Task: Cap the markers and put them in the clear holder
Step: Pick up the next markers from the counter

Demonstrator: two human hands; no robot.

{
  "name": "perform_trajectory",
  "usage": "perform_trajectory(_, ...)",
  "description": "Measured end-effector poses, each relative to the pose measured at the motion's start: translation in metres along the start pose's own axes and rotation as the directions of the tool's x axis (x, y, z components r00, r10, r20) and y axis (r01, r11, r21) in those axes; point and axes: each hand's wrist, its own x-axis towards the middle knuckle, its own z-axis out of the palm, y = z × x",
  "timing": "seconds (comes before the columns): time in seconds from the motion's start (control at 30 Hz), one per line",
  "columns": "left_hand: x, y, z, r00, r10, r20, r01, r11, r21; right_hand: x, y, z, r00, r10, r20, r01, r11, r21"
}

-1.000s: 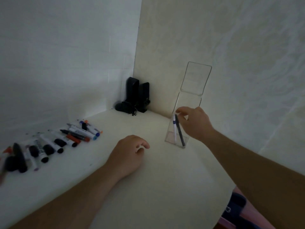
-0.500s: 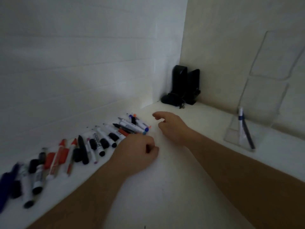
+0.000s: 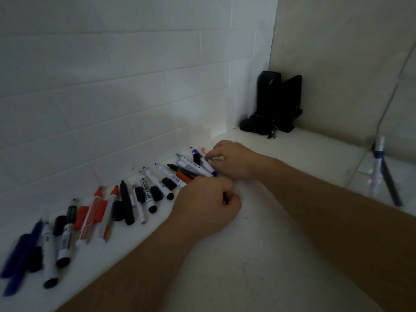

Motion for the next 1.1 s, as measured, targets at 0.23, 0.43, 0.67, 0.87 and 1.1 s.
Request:
perform_trajectory(0.23,0.002,-0.002,-0.001,0.994,-0.054,-0.091,0.053,0.999,-0.012,-0.054,0.002,-0.016,0.995,0.065,-0.082,-0.075,0.989,-0.129)
perform_trajectory(0.43,0.0,0.0,0.0,1.0,-0.003,-0.005,0.003,1.0,0.026,-0.128,0.004,-0.029,0.994,0.102,0.025,-0.099,0.988,-0.121)
perform_trajectory(0.67,-0.001,0.007,-0.001,0.982,0.16,0.097,-0.168,0.982,0.082,-0.151,-0.01,-0.004,0.939,0.193,-0.286,-0.193,0.981,0.026)
perform_trajectory(0.87,0.0,0.006,-0.003,0.992,0.073,0.101,-0.076,0.997,0.027,-0.152,-0.01,-0.006,0.917,0.298,-0.266,-0.289,0.954,0.076)
perform_trajectory(1.1,-0.005,0.014,-0.011,0.979,0.055,0.195,-0.047,0.998,-0.046,-0.156,-0.01,-0.008,0.884,0.408,-0.228,-0.428,0.903,-0.046)
